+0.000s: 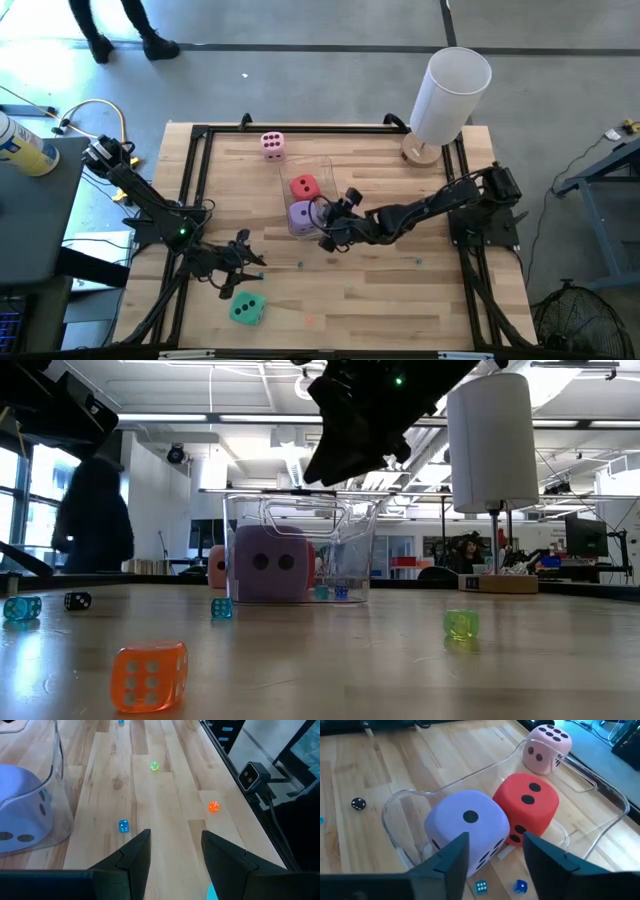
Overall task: Pick & Place Dice
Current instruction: Put the small light green die into the transparent bin
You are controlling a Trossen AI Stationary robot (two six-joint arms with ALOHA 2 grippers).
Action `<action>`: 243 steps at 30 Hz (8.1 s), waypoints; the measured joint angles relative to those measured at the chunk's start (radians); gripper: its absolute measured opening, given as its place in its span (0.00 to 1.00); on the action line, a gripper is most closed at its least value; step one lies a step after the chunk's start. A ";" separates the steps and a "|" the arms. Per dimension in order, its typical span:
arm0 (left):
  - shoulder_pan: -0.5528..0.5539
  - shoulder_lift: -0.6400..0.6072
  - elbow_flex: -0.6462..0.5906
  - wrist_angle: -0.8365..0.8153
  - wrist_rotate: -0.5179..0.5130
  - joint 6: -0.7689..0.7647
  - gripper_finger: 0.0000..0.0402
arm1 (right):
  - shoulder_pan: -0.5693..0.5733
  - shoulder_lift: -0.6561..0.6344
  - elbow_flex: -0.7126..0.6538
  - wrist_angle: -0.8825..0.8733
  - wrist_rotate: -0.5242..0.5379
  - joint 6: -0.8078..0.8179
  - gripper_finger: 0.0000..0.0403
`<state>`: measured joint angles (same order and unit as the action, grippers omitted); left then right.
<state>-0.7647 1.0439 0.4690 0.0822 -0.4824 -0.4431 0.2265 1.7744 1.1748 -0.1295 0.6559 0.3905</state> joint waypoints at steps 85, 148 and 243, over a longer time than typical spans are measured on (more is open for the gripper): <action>0.007 0.000 0.000 0.007 -0.004 -0.002 0.42 | 0.466 0.061 -0.392 0.340 -0.134 0.268 0.73; 0.007 0.000 -0.010 0.005 -0.005 -0.036 0.42 | 0.412 0.178 -0.391 0.471 -0.133 0.207 0.64; 0.007 0.149 -0.009 0.173 -0.005 0.024 0.42 | 0.099 -0.068 -0.201 0.521 -0.039 -0.378 0.11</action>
<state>-0.7578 1.1931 0.4599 0.2554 -0.4873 -0.4187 0.3254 1.7065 0.9741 0.3911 0.6171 0.0129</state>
